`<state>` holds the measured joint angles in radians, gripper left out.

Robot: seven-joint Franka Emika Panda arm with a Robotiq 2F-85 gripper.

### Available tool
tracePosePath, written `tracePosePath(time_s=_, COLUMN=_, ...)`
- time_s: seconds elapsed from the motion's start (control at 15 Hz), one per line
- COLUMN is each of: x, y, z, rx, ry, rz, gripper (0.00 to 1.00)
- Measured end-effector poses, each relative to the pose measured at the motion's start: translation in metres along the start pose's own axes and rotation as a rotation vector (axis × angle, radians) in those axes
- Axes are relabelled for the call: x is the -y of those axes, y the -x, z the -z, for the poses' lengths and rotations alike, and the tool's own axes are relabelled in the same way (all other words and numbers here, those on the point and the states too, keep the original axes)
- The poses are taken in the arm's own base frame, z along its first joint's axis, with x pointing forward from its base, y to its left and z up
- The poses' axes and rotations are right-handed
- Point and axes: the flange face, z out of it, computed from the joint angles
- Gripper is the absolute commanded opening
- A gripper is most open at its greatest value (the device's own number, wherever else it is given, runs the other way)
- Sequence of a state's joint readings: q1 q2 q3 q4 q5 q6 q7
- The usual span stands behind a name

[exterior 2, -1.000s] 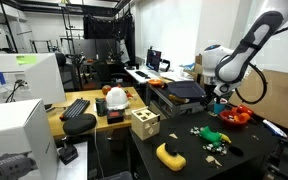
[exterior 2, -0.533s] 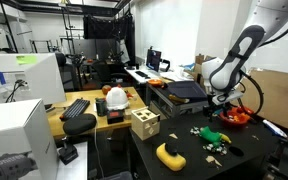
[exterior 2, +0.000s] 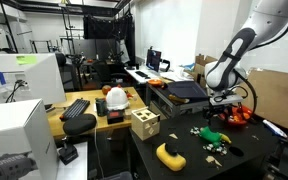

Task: Put one of the candies in the orange bowl

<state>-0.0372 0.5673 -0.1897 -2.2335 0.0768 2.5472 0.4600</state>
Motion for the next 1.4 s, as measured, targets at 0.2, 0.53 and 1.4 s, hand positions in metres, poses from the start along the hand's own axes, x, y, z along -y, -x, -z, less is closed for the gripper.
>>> tracePosePath(time_s=0.2, x=-0.015, y=-0.007, z=-0.006, rx=0.015, ry=-0.016, rz=-0.032, gripper=1.00)
tracePosePath(time_s=0.53, x=-0.034, y=-0.011, z=-0.030, rx=0.071, ry=-0.054, rz=-0.070, gripper=1.00)
tracePosePath(time_s=1.4, x=-0.034, y=0.004, z=-0.083, rx=0.195, ry=-0.123, rz=-0.050, gripper=1.00)
